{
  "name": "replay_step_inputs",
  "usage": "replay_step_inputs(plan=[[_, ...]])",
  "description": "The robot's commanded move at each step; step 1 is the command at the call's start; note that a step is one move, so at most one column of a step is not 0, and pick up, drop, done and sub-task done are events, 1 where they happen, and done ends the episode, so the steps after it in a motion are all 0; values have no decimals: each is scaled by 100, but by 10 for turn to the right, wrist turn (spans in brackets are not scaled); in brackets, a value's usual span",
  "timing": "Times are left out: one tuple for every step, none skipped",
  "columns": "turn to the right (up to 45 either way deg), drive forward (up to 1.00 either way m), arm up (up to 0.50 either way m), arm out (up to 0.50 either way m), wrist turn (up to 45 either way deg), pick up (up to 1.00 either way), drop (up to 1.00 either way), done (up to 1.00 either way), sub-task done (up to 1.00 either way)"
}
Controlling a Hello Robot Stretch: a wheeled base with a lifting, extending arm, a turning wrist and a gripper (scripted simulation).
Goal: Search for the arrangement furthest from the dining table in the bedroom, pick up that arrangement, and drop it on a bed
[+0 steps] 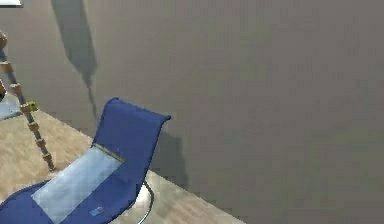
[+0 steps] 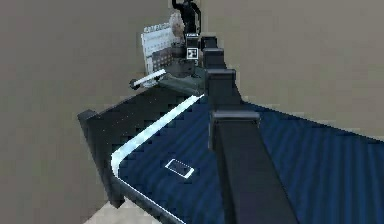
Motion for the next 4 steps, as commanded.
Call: replay_step_inputs(plan=[[450, 0, 0, 0, 0, 0, 0, 0, 0], [120, 0, 0, 0, 0, 0, 0, 0, 0], [0, 0, 0, 2, 0, 0, 0, 0, 0], [0, 0, 0, 0, -450, 0, 0, 0, 0]])
